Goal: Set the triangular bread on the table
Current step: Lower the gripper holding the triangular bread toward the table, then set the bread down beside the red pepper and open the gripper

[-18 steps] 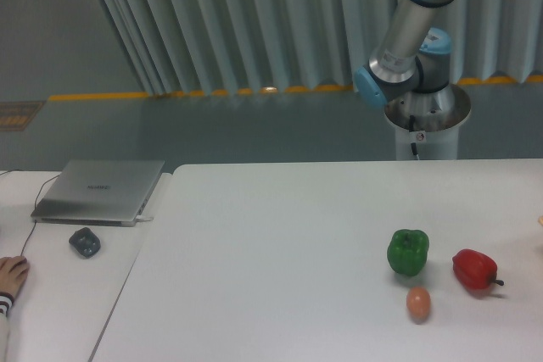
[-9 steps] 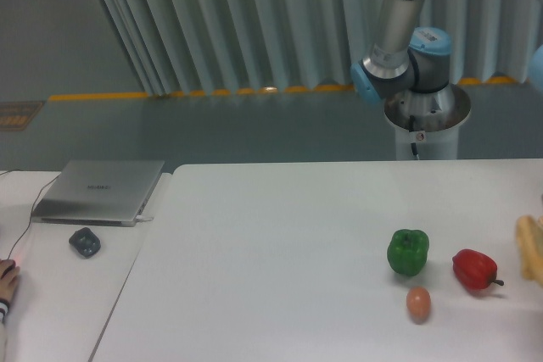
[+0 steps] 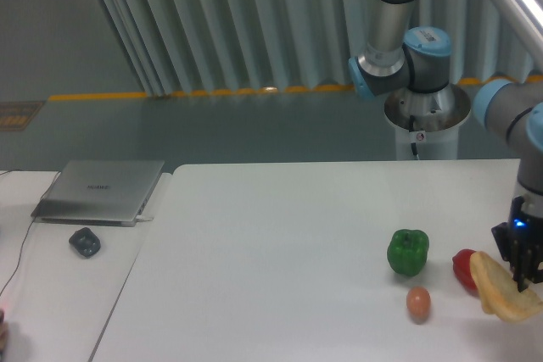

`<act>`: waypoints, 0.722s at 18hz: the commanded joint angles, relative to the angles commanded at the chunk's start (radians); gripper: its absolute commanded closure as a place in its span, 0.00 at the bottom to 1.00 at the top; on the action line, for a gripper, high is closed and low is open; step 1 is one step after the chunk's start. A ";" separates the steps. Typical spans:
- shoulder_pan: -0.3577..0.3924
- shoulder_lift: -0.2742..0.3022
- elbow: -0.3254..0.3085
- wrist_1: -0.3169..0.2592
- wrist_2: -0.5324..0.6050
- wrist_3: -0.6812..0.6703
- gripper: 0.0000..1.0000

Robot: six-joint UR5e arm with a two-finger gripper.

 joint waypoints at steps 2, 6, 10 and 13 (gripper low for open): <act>-0.020 -0.017 0.000 0.009 0.052 -0.021 1.00; -0.023 -0.020 -0.006 0.015 0.056 -0.020 0.98; -0.022 -0.034 -0.005 0.043 0.059 0.089 0.13; -0.022 -0.032 -0.006 0.045 0.057 0.089 0.01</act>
